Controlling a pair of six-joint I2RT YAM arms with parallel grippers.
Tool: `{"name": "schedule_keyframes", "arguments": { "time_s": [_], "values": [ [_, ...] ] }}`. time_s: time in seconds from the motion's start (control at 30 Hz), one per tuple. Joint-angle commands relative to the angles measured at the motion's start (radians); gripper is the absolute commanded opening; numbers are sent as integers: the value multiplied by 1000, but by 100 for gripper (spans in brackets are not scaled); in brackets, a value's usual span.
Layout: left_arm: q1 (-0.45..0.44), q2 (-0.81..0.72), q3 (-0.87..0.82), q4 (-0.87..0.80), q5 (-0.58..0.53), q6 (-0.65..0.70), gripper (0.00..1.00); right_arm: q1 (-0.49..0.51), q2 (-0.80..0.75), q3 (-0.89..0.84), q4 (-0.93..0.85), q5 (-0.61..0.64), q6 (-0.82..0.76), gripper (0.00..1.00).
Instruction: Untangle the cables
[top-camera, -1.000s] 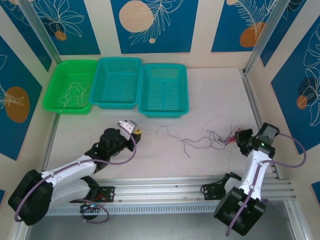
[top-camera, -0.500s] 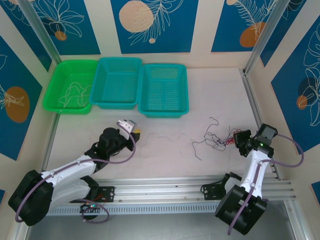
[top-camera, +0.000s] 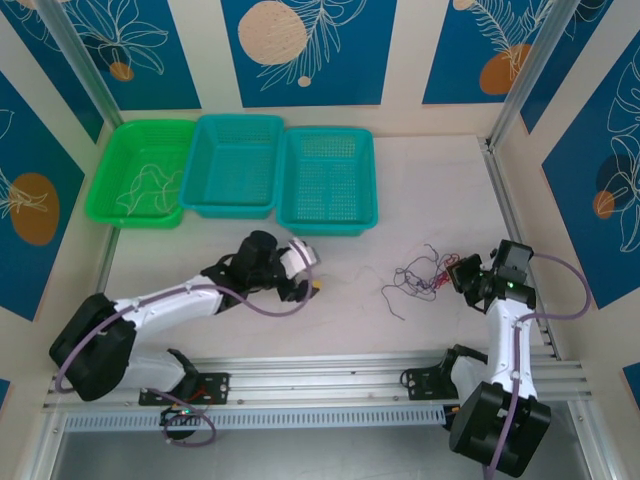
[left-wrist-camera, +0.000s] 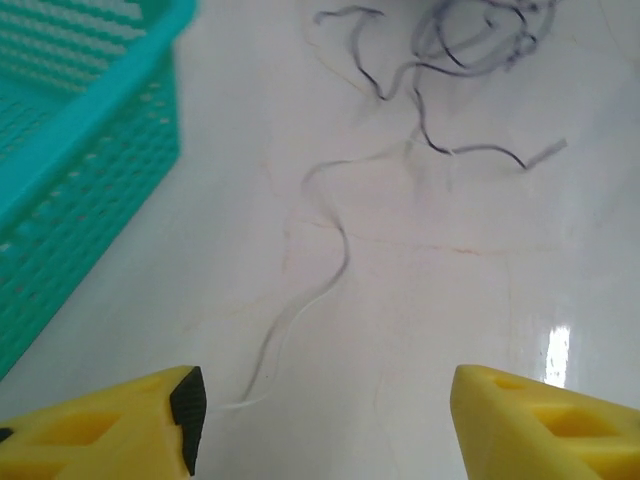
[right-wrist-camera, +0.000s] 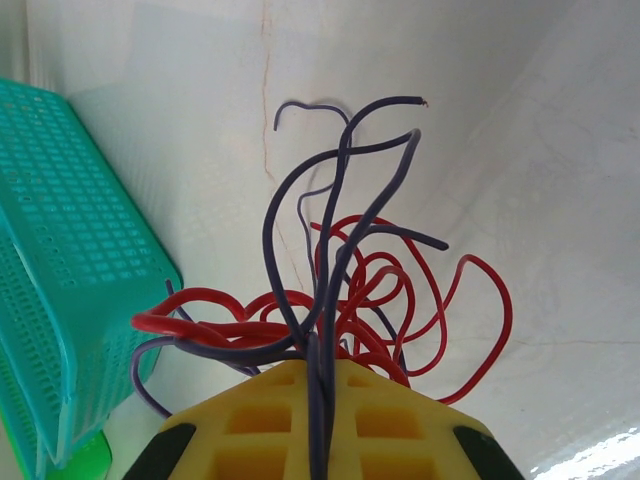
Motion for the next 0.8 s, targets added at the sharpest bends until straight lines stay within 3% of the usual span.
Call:
{"name": "schedule_keyframes", "arguments": {
  "time_s": [0.0, 0.2, 0.4, 0.6, 0.67, 0.7, 0.77],
  "values": [
    [-16, 85, 49, -82, -60, 294, 73, 10, -1, 37, -25, -2, -24, 2],
    [-17, 270, 184, -175, -133, 471, 75, 11, -12, 59, -72, 4, -53, 2],
    [-16, 374, 231, -188, -187, 574, 65, 10, -37, 34, -74, 5, -49, 2],
    [-16, 404, 249, -208, -189, 573, 36, 11, -38, 27, -66, -7, -38, 2],
    [-16, 375, 245, -215, -159, 561, 18, 11, -38, 27, -67, -2, -38, 2],
    [-16, 352, 236, -201, -147, 545, 2, 10, -38, 27, -70, 3, -38, 2],
    [-16, 292, 210, -177, -119, 515, 0, 10, -38, 28, -72, 15, -35, 2]
  ]
}}
